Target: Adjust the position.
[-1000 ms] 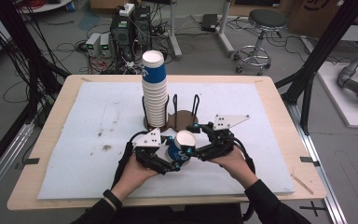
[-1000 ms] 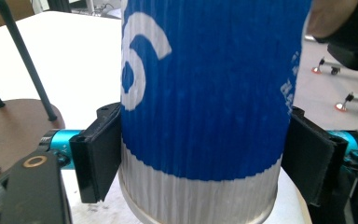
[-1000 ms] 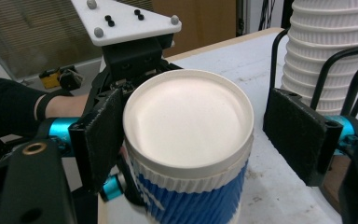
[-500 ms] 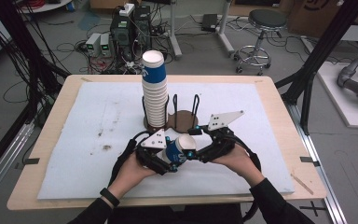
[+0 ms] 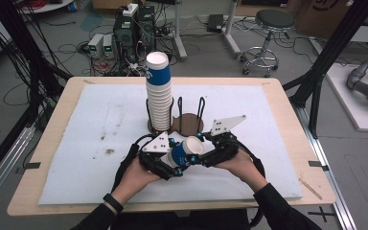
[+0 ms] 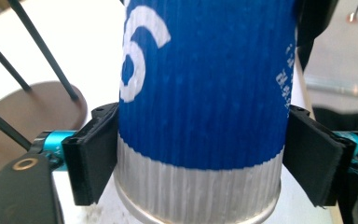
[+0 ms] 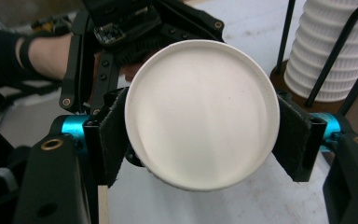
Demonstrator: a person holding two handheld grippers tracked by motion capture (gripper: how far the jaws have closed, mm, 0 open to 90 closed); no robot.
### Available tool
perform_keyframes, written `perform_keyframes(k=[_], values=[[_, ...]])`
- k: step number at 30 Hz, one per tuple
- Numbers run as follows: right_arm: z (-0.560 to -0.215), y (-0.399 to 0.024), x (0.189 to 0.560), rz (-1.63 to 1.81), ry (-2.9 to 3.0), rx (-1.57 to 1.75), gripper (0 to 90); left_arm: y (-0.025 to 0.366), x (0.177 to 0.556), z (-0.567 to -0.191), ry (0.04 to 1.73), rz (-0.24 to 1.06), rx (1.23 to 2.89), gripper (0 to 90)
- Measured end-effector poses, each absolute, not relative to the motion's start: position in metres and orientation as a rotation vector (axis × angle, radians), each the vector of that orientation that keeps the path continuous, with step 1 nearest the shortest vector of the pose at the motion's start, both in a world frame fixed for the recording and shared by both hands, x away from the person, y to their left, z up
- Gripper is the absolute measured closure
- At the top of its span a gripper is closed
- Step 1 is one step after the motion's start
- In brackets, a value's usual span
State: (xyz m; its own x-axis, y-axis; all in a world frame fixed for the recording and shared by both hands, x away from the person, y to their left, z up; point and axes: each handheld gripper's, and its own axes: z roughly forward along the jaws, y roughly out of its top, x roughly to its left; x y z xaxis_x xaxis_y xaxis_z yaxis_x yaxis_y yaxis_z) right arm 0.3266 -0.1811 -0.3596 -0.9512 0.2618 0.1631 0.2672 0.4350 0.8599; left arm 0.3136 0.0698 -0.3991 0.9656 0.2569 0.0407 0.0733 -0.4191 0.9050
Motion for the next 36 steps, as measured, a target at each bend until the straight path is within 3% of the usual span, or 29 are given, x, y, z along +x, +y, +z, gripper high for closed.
perform_keyframes(k=[3, 4, 14, 18, 20, 28, 36], values=[[-0.358, -0.184, 0.327, -1.633, -2.641, -0.499, 29.2, 0.073, 0.314, -0.399, 0.254, 0.198, 1.939, 11.7], [-0.356, -0.188, 0.328, -1.681, -2.615, -0.497, 29.2, 0.077, 0.315, -0.4, 0.285, 0.199, 1.875, 6.6], [-0.352, -0.197, 0.329, -1.813, -2.475, -0.497, 29.2, 0.082, 0.32, -0.407, 0.28, 0.089, 1.706, 6.2], [-0.352, -0.196, 0.328, -1.814, -2.462, -0.479, 29.1, 0.08, 0.319, -0.407, 0.279, 0.094, 1.727, 6.8], [-0.352, -0.196, 0.328, -1.815, -2.463, -0.476, 29.1, 0.083, 0.32, -0.407, 0.269, 0.082, 1.726, 13.9], [-0.355, -0.198, 0.332, -1.733, -2.492, -0.489, 25.9, 0.085, 0.321, -0.403, 0.261, 0.076, 1.77, 18.0], [-0.353, -0.198, 0.332, -1.625, -2.619, -0.439, 22.0, 0.083, 0.319, -0.391, 0.202, 0.162, 1.966, 19.2]])
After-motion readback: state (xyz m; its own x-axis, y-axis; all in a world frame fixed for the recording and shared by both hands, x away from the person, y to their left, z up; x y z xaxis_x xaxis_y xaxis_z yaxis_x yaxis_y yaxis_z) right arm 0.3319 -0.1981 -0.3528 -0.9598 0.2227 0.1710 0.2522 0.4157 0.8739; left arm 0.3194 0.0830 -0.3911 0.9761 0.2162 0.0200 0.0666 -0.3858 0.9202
